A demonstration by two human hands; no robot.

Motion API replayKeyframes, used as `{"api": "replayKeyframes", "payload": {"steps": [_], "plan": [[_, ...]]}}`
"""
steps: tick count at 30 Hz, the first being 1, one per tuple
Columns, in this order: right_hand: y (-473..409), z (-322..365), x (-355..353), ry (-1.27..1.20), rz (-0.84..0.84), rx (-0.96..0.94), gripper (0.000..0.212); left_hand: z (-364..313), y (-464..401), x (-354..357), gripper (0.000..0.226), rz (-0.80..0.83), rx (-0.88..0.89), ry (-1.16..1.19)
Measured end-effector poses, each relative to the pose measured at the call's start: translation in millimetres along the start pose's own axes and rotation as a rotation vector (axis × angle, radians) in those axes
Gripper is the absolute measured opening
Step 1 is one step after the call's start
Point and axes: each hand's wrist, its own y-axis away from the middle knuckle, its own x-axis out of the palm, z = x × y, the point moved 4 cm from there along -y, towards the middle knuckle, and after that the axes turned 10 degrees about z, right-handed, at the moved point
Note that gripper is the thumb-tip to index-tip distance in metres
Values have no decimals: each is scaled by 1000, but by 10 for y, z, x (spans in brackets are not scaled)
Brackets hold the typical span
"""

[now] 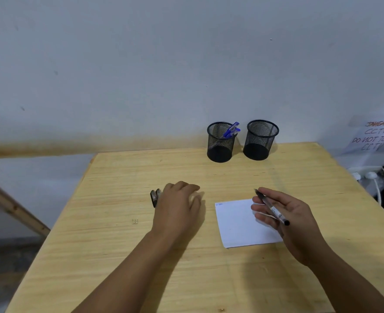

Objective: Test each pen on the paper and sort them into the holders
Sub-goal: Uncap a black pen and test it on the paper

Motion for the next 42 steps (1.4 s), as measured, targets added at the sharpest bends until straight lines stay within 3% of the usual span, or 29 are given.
{"api": "replayKeyframes", "payload": {"steps": [3,6,13,20,31,42], "plan": [[13,-14,-3,63,6,-64,30,-201,212,92,34,55,69,66],[-14,1,36,141,-72,-97,21,-331,361,212,45,133,106,92],[-224,-88,292,278,-28,-170,12,-302,441,421,73,276,159,-153],[-410,-238,424,379,18,-185,12,-303,488,482,74,276,163,-185],[-473,-165,461,757,-69,-252,7,-314,486,471,74,262,150,-183],[-392,-183,388,596,-122,-246,9,-302,464,484,78,300,139,-163]]}}
